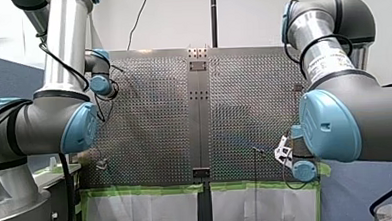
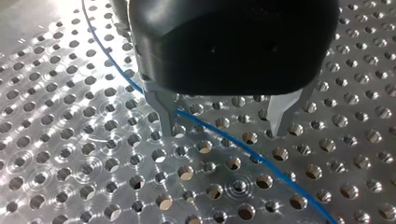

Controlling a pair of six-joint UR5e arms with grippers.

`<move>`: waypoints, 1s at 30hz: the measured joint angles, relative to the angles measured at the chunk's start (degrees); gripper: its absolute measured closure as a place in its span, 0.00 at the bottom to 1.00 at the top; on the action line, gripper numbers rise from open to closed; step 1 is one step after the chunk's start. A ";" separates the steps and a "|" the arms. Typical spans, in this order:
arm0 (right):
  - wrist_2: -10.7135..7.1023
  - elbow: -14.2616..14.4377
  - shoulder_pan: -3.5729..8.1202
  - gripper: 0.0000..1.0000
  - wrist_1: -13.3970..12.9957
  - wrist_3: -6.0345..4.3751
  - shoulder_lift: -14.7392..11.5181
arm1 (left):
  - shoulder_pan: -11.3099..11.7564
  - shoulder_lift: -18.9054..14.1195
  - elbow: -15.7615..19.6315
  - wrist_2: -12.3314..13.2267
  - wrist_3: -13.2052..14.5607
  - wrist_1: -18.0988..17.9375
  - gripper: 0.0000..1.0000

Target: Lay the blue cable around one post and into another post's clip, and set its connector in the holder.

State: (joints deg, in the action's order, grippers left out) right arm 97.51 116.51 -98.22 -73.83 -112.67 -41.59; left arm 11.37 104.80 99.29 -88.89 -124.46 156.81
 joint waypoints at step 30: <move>-15.33 -8.59 15.34 1.00 -14.85 -0.82 15.35 | -0.14 0.01 0.00 -0.39 -0.17 0.37 0.01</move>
State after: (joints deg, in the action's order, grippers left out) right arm 82.18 107.91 -82.88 -88.68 -113.49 -26.24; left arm 11.23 104.80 99.29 -89.28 -124.62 157.17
